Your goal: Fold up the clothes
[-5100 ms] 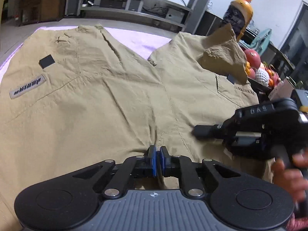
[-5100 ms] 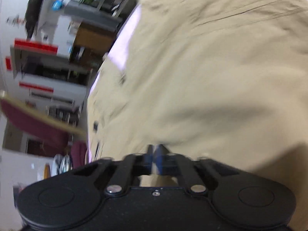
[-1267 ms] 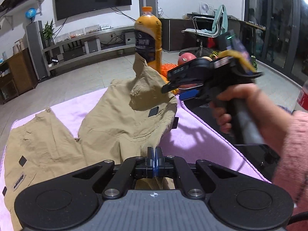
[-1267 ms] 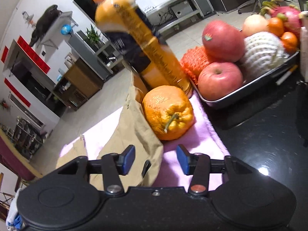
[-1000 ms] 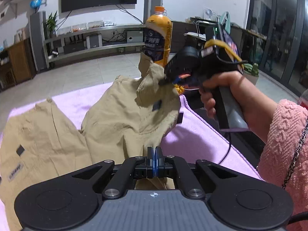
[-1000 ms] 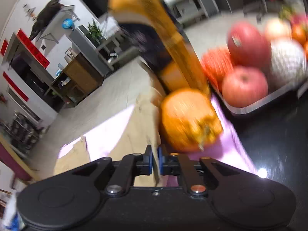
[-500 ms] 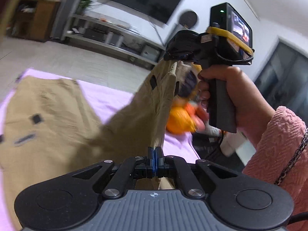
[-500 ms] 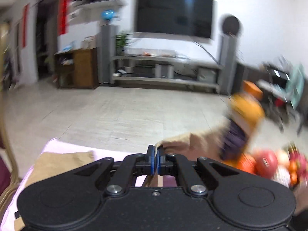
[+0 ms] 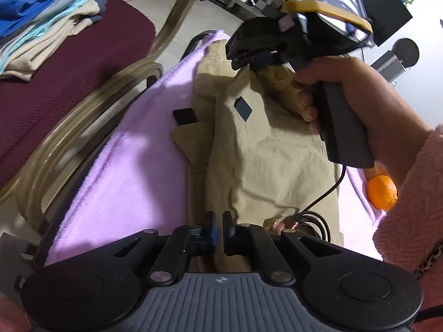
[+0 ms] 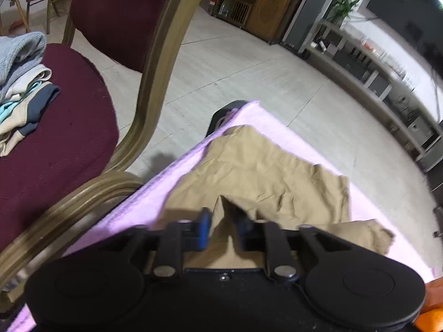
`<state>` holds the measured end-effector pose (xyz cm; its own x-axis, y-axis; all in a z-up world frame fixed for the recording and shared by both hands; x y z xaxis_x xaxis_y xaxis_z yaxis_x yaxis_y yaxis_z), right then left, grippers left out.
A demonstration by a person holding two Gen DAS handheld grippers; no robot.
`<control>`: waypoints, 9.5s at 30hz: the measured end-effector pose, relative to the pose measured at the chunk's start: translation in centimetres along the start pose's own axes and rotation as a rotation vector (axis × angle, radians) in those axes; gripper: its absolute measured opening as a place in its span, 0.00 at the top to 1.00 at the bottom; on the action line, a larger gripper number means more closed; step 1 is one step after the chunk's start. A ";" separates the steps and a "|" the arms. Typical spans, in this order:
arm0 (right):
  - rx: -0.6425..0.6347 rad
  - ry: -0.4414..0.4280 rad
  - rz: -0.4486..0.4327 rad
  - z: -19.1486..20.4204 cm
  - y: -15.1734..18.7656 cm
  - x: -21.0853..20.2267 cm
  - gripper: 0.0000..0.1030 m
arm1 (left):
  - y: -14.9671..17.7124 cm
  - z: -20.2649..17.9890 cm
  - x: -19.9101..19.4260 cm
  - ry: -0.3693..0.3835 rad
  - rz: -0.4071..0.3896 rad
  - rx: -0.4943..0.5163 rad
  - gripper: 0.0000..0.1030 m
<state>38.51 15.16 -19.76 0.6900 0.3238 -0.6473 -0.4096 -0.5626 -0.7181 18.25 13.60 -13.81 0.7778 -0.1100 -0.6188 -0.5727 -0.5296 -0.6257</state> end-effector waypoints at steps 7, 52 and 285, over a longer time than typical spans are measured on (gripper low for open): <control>0.099 0.019 -0.077 -7.0 -0.6 -8.9 0.44 | -2.5 -1.3 -1.7 0.017 -0.059 0.044 0.84; 0.787 -0.023 -0.256 -13.4 -10.1 -3.7 0.49 | -11.5 6.3 4.5 -0.193 -0.166 0.173 0.85; 1.192 -0.350 -0.102 -9.4 23.5 -30.0 0.80 | 6.8 -3.7 -5.5 0.239 0.055 -0.092 0.85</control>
<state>13.76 -14.92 -14.82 0.6294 0.6132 -0.4774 -0.7756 0.4579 -0.4345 11.06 7.50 -12.85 0.7914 -0.3307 -0.5141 -0.5985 -0.5904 -0.5415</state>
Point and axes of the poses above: each gripper's, at about its wrist camera, not at the fingertips, and x roughly the way its jaws point, z to its left, y to its underside, the point moved 9 cm from there along x, roughly the way its jaws point, and after that the axes turned 13 degrees about -z, right-handed, at the moved point
